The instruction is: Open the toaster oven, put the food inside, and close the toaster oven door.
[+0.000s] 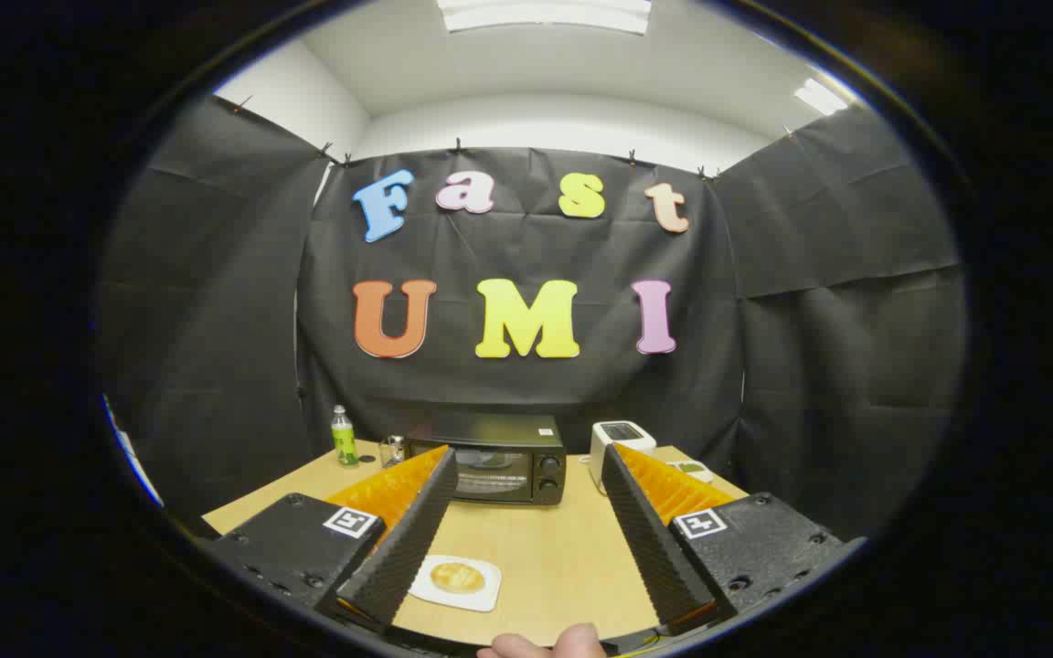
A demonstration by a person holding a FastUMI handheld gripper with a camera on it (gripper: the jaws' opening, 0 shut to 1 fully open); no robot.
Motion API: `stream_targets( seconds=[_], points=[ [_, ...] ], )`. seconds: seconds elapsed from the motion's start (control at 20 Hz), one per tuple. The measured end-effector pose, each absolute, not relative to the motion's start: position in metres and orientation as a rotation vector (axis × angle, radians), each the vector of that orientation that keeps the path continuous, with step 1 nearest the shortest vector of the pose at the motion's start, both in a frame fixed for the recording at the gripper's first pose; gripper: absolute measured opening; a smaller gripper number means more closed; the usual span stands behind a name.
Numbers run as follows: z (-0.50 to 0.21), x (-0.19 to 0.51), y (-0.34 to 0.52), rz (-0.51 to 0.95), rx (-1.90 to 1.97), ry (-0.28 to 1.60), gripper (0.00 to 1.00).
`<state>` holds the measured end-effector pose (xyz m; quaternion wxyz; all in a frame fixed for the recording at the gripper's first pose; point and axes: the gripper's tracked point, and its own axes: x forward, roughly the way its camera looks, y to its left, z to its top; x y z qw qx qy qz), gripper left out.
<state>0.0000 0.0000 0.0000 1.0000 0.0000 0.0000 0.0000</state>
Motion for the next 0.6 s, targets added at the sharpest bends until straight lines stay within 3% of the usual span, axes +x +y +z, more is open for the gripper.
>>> stream_targets(
  seconds=[0.6],
  points=[
    [0.0011,-0.0052,0.0001,-0.005,-0.008,0.000,1.00]
  ],
)
